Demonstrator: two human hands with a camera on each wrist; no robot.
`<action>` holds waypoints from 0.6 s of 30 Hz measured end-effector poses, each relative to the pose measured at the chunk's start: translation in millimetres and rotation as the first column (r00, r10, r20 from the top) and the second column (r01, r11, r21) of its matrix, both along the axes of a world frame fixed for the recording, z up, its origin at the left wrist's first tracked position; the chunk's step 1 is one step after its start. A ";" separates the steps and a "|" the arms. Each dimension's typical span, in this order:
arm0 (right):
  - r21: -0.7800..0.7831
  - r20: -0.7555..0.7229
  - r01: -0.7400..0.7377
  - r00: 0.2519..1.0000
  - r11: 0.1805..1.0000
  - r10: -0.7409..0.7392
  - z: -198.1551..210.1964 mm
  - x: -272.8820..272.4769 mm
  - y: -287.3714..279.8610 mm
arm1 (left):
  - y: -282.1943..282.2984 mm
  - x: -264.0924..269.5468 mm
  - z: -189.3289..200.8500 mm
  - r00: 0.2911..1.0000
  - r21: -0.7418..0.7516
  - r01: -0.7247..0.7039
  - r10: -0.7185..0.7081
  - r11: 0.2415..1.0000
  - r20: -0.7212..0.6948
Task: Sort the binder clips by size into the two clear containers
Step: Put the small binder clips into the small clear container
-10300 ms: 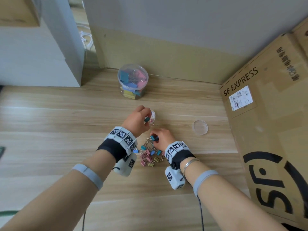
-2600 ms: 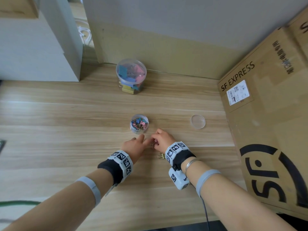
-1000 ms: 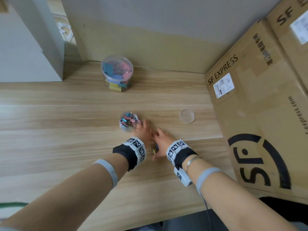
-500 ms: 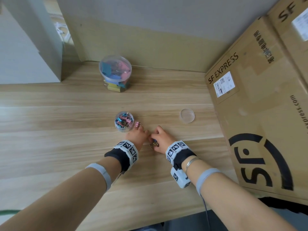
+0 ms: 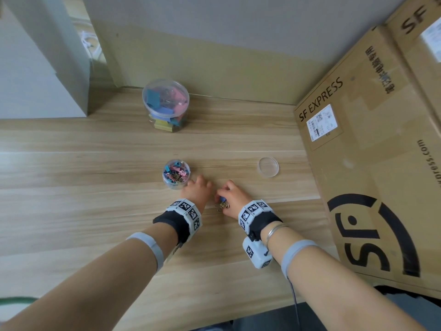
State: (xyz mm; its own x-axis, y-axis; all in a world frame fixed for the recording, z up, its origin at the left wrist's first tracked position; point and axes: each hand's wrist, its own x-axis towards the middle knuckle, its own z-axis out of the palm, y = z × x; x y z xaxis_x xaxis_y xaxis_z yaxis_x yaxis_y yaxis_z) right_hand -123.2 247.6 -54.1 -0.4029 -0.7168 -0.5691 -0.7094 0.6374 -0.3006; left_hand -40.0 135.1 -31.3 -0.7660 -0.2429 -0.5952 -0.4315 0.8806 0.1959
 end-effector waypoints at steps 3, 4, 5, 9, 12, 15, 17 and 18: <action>-0.014 -0.013 -0.012 1.000 1.000 0.011 0.2 0.8 -1.8 | -2.0 3.2 -3.4 0.999 0.030 0.027 -0.026 0.999 -0.035; -0.020 -0.014 -0.008 1.000 1.000 0.008 -0.1 1.3 -2.6 | -2.7 4.4 -5.9 0.999 0.030 0.026 -0.025 0.999 -0.041; -0.029 -0.015 -0.002 1.000 1.000 0.001 -0.8 1.7 -3.2 | -3.4 5.4 -9.2 0.999 0.034 0.010 -0.009 0.999 -0.044; -0.045 -0.025 0.012 1.000 0.999 -0.014 -3.4 3.0 -4.0 | -9.2 10.1 -15.9 0.994 0.082 -0.035 0.043 0.996 -0.101; -0.052 -0.027 0.014 1.000 0.999 -0.015 -4.6 1.2 -6.7 | -16.3 9.8 -10.5 0.968 0.115 -0.031 0.058 0.993 -0.245; -0.064 -0.019 0.040 0.999 0.997 -0.041 -4.0 0.1 -12.0 | -31.2 5.4 3.9 0.909 0.153 -0.143 0.191 0.978 -0.371; -0.055 -0.032 0.041 0.999 0.998 -0.043 -3.0 1.3 -15.2 | -45.9 4.4 13.5 0.860 0.160 -0.232 0.279 0.959 -0.428; -0.050 -0.046 0.039 0.998 0.998 -0.042 -3.2 2.2 -16.3 | -53.9 5.3 16.5 0.841 0.168 -0.275 0.322 0.947 -0.436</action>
